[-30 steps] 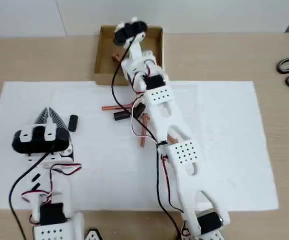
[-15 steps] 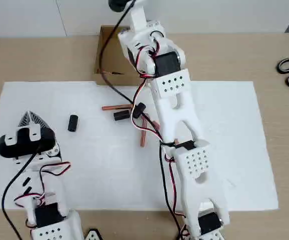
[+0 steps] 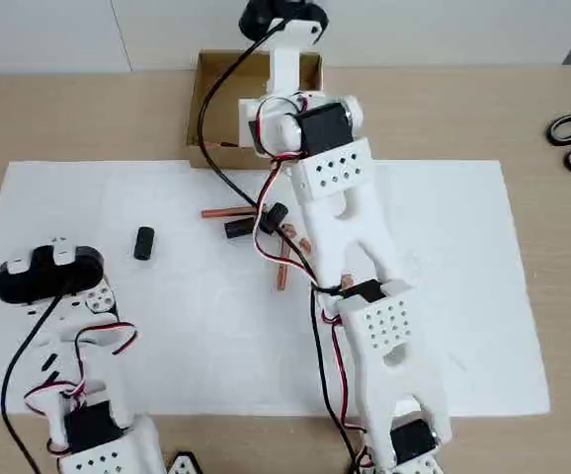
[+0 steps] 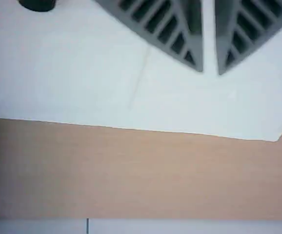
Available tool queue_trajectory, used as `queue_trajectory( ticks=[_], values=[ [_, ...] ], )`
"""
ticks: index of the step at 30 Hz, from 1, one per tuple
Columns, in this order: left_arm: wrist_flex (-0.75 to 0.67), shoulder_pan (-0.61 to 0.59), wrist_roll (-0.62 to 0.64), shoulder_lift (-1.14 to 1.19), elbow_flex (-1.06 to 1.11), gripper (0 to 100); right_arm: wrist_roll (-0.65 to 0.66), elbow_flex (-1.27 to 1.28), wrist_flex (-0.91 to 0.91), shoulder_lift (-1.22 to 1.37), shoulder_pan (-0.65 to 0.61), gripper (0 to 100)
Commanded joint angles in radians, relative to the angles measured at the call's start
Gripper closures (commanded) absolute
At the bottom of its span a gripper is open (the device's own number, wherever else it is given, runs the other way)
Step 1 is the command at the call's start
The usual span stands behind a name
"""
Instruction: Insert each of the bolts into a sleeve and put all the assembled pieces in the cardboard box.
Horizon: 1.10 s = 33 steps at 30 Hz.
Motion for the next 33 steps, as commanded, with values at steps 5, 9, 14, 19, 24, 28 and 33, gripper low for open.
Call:
queue_trajectory(
  ticks=[5, 9, 14, 19, 24, 28, 33],
  values=[
    [0.002, -0.008, 0.005, 0.003, -0.05, 99, -0.086, -0.021, 0.038, 0.054, -0.019, 80.2],
    [0.0, -0.012, 0.0, 0.003, -0.05, 99, -0.267, -0.018, 0.053, 0.081, -0.019, 80.2],
    [0.0, -0.086, 0.0, 0.003, -0.05, 99, -0.269, -0.002, 0.061, 0.116, -0.022, 80.2],
    [0.0, -0.14, 0.0, 0.003, -0.05, 99, -0.272, 0.104, 0.062, 0.14, -0.047, 80.2],
    [0.0, -0.14, 0.0, 0.003, -0.05, 99, -0.272, 0.189, 0.062, 0.142, -0.058, 80.2],
    [0.0, -0.138, 0.002, 0.003, -0.048, 99, -0.272, 0.203, 0.062, 0.143, -0.045, 80.3],
    [0.0, -0.138, 0.0, 0.003, -0.048, 99, -0.27, 0.203, 0.062, 0.145, -0.012, 80.3]
  ],
)
